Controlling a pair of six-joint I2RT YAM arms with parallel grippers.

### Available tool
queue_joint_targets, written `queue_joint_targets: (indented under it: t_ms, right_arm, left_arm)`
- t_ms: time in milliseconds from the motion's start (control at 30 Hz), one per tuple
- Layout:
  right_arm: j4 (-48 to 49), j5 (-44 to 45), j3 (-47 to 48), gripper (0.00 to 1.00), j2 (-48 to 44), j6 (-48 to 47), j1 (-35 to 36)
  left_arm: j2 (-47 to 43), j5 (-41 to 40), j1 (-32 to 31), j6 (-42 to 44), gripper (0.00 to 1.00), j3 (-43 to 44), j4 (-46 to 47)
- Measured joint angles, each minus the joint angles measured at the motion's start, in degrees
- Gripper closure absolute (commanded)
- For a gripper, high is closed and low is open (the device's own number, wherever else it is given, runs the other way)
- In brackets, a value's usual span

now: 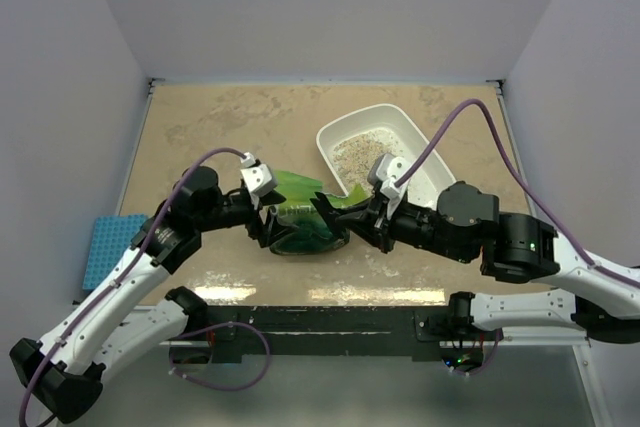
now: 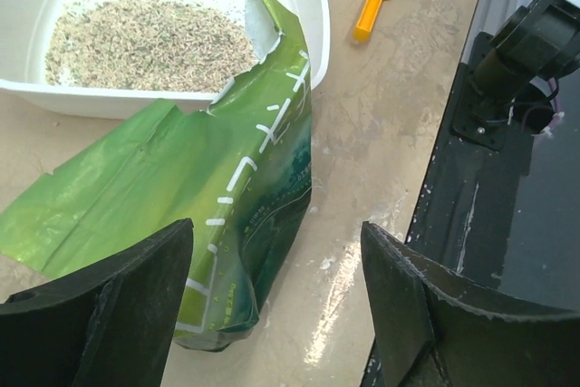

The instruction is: Fill the litter box with clean litter

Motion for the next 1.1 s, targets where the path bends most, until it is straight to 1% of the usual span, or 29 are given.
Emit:
queue_joint_targets:
  t_ms: [267, 600, 700, 800, 833, 900, 933, 1000, 1033, 1100]
  right_arm:
    - [0.5, -1.6, -2.9, 1.0, -4.9, -0.3, 0.0]
    - [0.8, -4.3, -6.8, 1.0, -10.8, 0.8, 0.0]
    - [0.8, -4.7, -7.6, 1.0, -11.7, 1.2, 0.0]
    - [0.8, -5.0, -8.5, 1.0, -12.5, 1.4, 0.0]
    - [0.7, -5.2, -8.8, 1.0, -12.6, 1.5, 0.0]
    - [0.4, -5.5, -9.2, 1.0, -12.6, 1.6, 0.0]
    - [0.3, -5.6, -9.2, 1.0, -12.6, 1.6, 0.0]
    - [0.3, -5.7, -9.4, 1.0, -12.5, 1.6, 0.0]
    - [0.3, -5.7, -9.6, 1.0, -12.3, 1.6, 0.0]
    - [0.3, -5.7, -9.9, 1.0, -11.9, 1.5, 0.0]
  left_arm:
    - [-0.2, 0.4, 0.0, 7.4, 0.2, -2.0, 3.3]
    - [4.0, -1.6, 0.0, 14.1, 0.2, -6.1, 6.4]
    - [5.5, -2.8, 0.0, 15.4, 0.22, -6.5, 7.7]
    - [6.5, -3.6, 0.0, 16.0, 0.29, -6.8, 8.6]
    - [6.8, -3.8, 0.0, 16.1, 0.36, -6.9, 9.0]
    - [7.4, -4.2, 0.0, 16.4, 0.45, -7.2, 10.0]
    - [7.7, -4.3, 0.0, 16.5, 0.53, -7.4, 10.3]
    - [8.2, -4.5, 0.0, 16.8, 0.64, -7.6, 10.7]
    - [8.4, -4.5, 0.0, 17.0, 0.75, -7.6, 10.8]
    - [8.5, -4.3, 0.0, 17.6, 0.84, -7.6, 10.7]
